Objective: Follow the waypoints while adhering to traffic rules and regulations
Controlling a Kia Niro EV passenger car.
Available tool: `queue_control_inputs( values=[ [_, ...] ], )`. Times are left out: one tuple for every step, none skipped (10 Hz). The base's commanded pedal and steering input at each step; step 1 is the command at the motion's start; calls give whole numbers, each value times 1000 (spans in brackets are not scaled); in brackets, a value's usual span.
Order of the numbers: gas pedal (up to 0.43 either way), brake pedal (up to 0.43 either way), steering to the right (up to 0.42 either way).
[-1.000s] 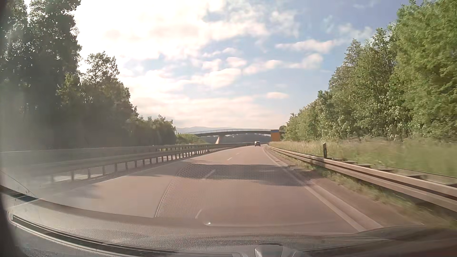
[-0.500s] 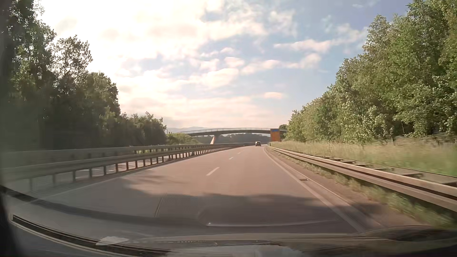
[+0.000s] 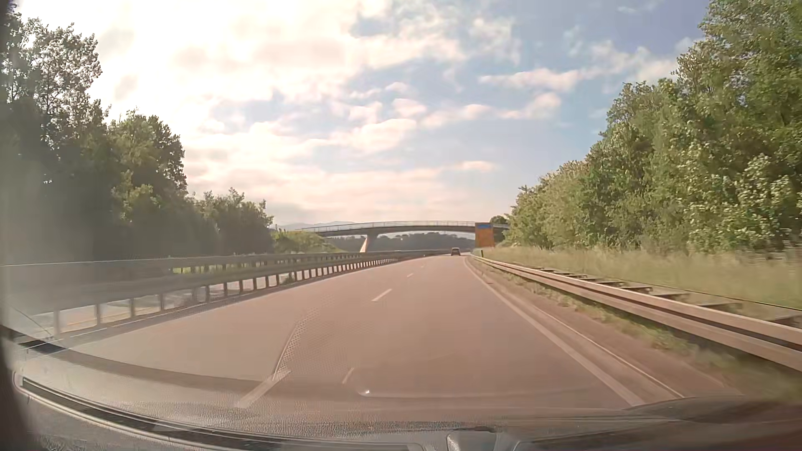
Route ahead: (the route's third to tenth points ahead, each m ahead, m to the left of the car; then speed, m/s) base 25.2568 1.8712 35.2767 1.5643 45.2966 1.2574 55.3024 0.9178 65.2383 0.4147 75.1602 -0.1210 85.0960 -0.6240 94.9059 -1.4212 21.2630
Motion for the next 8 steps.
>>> queue_control_inputs(
  values=[
    [209,0,3],
    [209,0,3],
    [197,0,3],
    [197,0,3],
    [197,0,3],
    [197,0,5],
    [197,0,6],
    [197,0,6]
  ],
)
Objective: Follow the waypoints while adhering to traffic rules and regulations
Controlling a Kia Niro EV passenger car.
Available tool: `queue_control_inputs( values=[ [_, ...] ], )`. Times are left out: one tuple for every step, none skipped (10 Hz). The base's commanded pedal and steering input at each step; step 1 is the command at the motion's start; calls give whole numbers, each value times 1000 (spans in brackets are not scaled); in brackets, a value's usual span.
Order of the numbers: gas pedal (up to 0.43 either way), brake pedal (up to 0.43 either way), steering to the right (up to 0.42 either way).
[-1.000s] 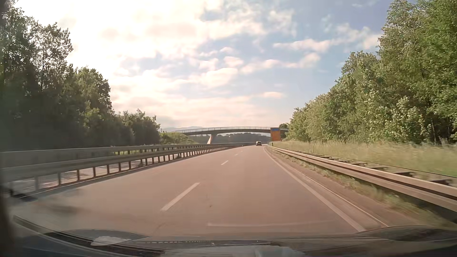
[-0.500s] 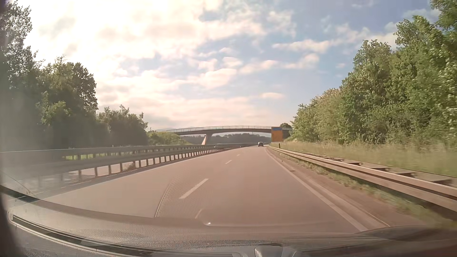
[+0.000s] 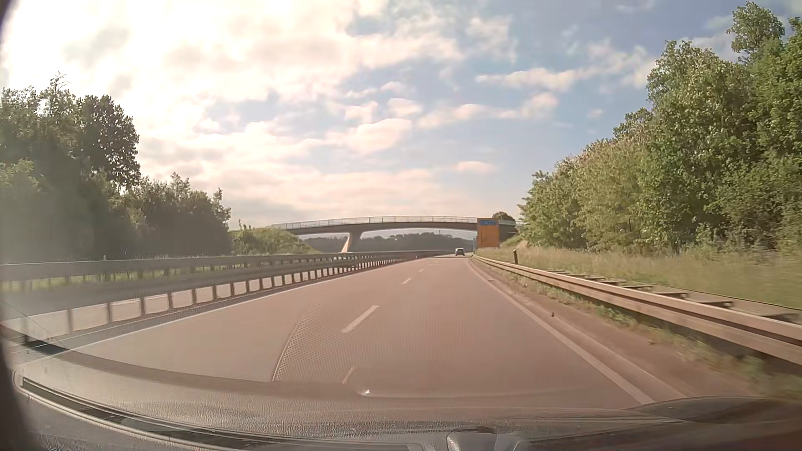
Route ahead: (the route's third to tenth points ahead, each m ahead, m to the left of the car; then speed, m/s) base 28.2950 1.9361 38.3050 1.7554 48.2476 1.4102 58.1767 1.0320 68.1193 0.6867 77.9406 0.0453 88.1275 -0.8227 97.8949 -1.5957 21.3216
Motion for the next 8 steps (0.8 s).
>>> queue_control_inputs(
  values=[
    [197,0,6],
    [197,0,6],
    [197,0,6],
    [197,0,6],
    [209,0,6],
    [209,0,6],
    [209,0,6],
    [209,0,6]
  ],
)
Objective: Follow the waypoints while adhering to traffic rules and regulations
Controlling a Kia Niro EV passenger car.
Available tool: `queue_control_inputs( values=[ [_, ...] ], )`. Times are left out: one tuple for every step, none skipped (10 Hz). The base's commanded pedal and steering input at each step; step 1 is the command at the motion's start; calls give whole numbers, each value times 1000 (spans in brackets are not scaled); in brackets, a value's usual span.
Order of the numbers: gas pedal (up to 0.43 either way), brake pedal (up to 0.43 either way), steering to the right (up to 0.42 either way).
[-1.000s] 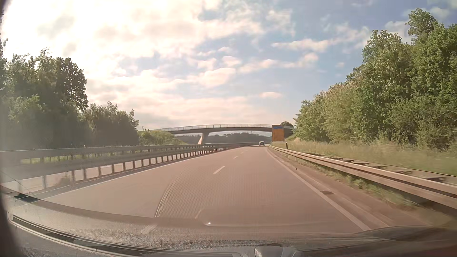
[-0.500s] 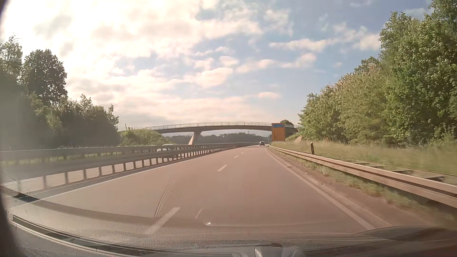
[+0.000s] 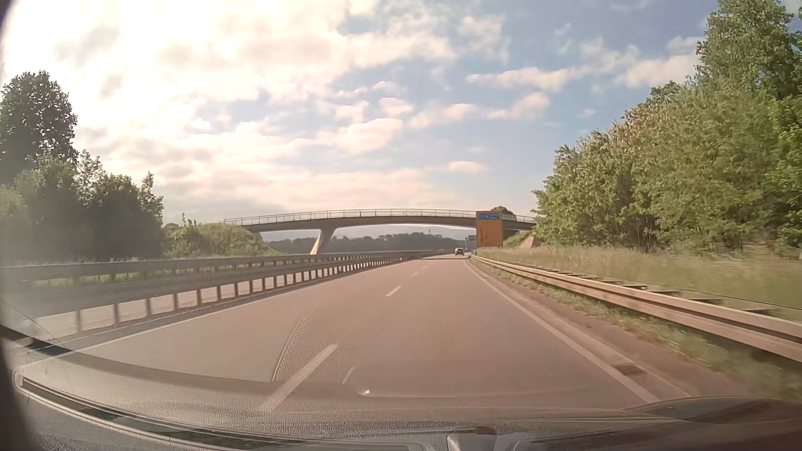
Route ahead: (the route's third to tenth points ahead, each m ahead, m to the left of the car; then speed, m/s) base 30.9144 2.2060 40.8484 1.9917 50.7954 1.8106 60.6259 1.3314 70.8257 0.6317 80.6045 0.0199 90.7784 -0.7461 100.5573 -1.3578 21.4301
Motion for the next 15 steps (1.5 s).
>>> queue_control_inputs(
  values=[
    [209,0,6],
    [209,0,5],
    [209,0,3],
    [209,0,3],
    [209,0,3],
    [209,0,3],
    [209,0,3],
    [209,0,5],
    [197,0,6],
    [197,0,6],
    [197,0,6],
    [197,0,6],
    [197,0,6],
    [197,0,6],
    [197,0,6]
  ],
)
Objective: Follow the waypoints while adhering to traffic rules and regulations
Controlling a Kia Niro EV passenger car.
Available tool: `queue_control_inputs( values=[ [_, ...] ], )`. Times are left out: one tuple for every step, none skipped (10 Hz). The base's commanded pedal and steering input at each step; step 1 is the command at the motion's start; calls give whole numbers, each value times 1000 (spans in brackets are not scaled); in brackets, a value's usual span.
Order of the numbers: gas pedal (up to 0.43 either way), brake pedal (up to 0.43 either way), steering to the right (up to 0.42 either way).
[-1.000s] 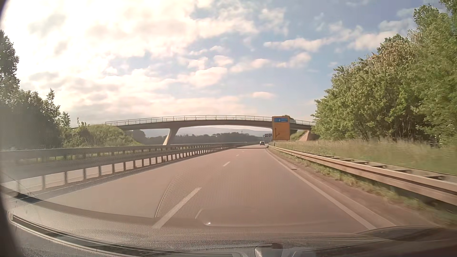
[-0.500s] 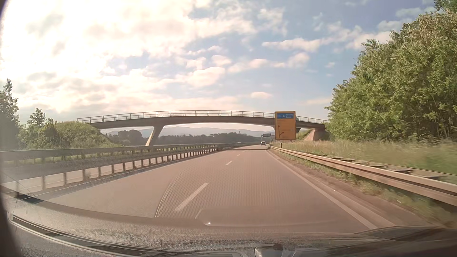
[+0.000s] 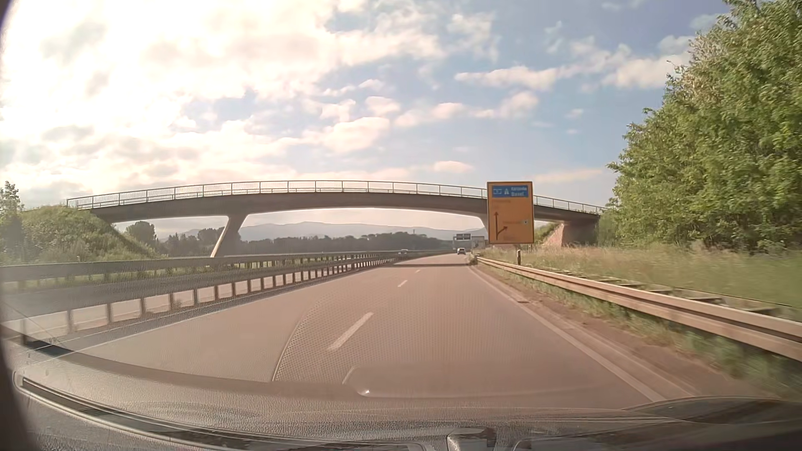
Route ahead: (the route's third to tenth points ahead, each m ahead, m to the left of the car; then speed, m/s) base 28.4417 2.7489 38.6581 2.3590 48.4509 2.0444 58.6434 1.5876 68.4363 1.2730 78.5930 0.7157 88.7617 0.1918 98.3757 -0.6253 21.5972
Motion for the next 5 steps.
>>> queue_control_inputs(
  values=[
    [197,0,6],
    [228,0,6],
    [268,0,6],
    [280,0,6],
    [287,0,6]
  ],
)
